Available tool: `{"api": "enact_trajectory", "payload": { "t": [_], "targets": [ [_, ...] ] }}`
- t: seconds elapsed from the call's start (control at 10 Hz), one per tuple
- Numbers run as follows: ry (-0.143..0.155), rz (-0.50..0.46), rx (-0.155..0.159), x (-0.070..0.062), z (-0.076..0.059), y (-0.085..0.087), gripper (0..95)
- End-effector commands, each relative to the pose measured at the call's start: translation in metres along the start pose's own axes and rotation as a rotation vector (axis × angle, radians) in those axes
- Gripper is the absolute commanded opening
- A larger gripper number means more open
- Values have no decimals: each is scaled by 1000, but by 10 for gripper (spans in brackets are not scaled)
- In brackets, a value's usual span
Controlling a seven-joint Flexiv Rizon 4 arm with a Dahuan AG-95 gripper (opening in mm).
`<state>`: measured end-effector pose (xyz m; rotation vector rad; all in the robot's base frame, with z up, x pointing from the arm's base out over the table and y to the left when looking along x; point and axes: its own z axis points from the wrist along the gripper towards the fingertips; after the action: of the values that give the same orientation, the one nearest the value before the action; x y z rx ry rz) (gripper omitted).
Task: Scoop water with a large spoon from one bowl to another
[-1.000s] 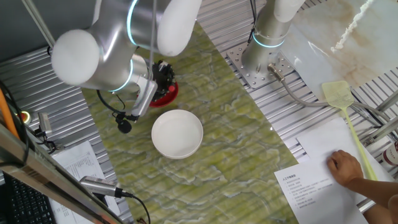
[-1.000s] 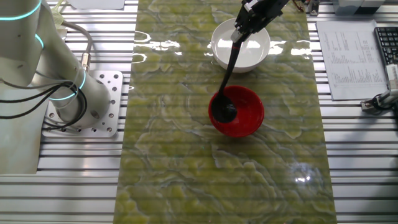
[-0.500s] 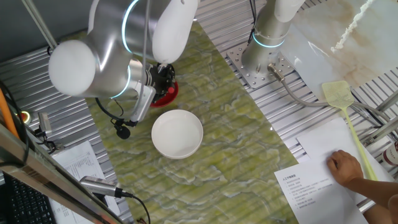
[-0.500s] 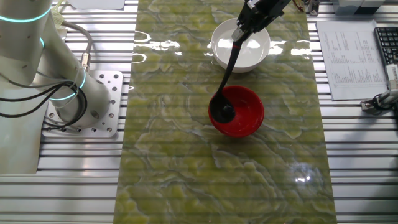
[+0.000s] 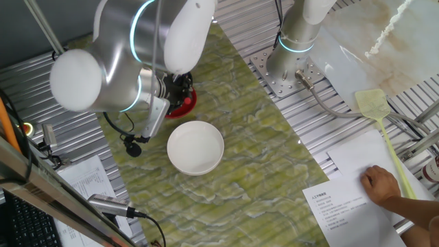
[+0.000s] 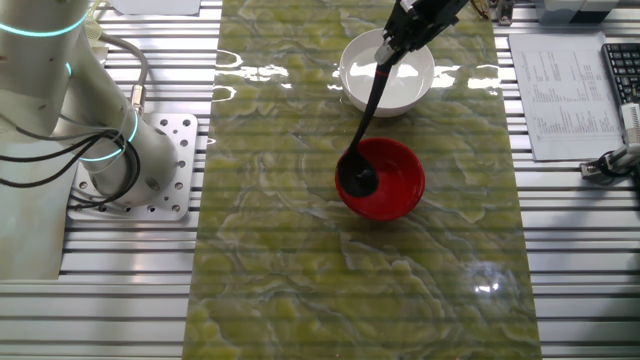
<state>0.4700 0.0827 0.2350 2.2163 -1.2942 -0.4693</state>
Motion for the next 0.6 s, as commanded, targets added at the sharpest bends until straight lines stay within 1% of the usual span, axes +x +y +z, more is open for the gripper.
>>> {"api": "enact_trajectory", "payload": {
  "t": [0.1, 0.6],
  "targets": [
    [2, 0, -6, 0, 1, 0, 0],
    [-5, 0, -25, 0, 1, 0, 0]
  ]
}}
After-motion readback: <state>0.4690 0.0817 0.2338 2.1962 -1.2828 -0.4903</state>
